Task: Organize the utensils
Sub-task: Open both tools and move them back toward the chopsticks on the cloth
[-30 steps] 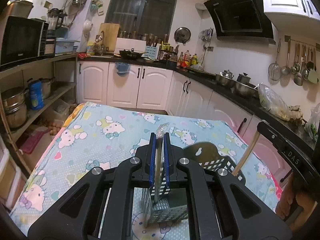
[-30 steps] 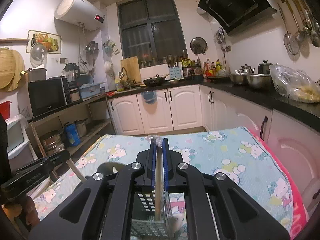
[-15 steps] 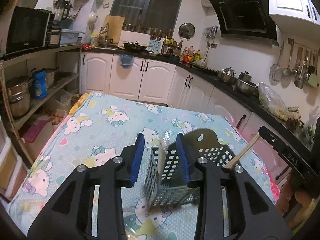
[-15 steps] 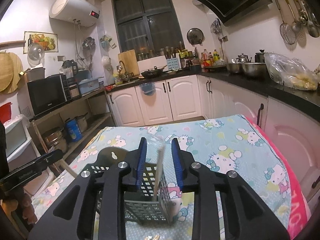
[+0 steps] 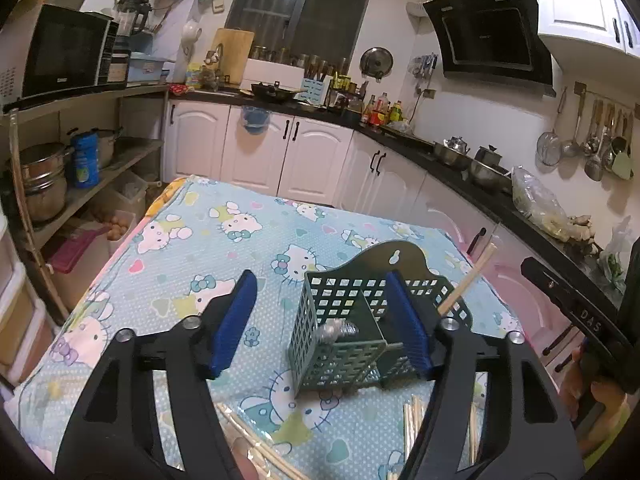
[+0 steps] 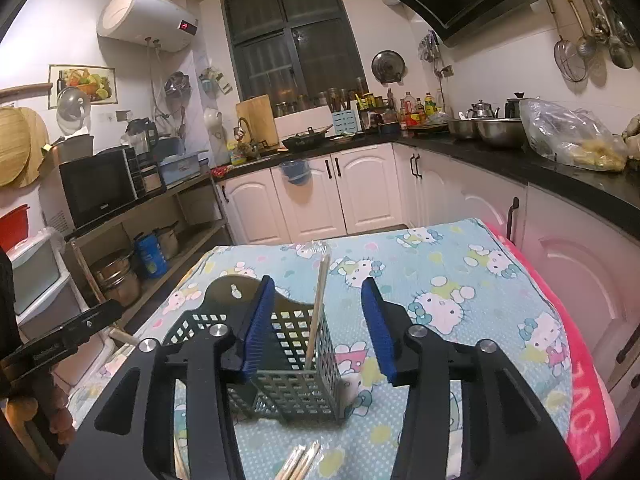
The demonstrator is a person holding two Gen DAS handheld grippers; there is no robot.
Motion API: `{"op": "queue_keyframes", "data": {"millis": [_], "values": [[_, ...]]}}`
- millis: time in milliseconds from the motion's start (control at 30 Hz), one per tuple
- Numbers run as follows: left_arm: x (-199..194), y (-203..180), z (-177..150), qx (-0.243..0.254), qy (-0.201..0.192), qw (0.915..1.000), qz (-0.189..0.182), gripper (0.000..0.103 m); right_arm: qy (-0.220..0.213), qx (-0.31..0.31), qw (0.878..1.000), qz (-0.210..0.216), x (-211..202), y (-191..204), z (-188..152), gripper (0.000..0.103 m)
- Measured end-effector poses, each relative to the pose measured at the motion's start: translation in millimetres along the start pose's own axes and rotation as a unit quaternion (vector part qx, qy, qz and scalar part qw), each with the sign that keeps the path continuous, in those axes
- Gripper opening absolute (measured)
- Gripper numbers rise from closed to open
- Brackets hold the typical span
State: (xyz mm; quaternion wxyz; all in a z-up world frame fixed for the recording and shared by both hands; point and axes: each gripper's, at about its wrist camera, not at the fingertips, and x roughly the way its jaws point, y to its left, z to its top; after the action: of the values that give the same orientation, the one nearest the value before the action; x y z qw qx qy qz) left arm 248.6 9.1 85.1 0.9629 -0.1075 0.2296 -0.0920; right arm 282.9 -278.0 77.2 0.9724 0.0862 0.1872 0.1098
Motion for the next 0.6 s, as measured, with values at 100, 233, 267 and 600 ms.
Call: {"op": "queue_keyframes", "data": {"millis": [100, 233, 267, 600], "values": [[-5.8, 1.2, -2.3, -0.003, 0.0, 1.0, -0.003, 0.073, 0.001, -0.002, 1.0, 0.0, -5.6, 0.6, -2.0, 0.048], [-14.8, 1.4, -6.3, 0.0, -0.003, 1.0, -0.003, 0.092, 0.005, -0.008, 1.0, -0.002, -15.6, 1.7, -7.6, 0.053], [-17.9, 2.0, -8.0, 0.0, -0.003, 1.0, -0.003, 0.092, 0.007, -0.009, 1.0, -0.001, -17.6, 0.9, -9.1, 0.054], [-39.4, 6.3, -23.3, -0.003, 0.0, 1.0, 0.002, 0.092, 0.031, -0.011, 0.999, -0.006, -37.5, 0.3, -29.1, 0.055]]}}
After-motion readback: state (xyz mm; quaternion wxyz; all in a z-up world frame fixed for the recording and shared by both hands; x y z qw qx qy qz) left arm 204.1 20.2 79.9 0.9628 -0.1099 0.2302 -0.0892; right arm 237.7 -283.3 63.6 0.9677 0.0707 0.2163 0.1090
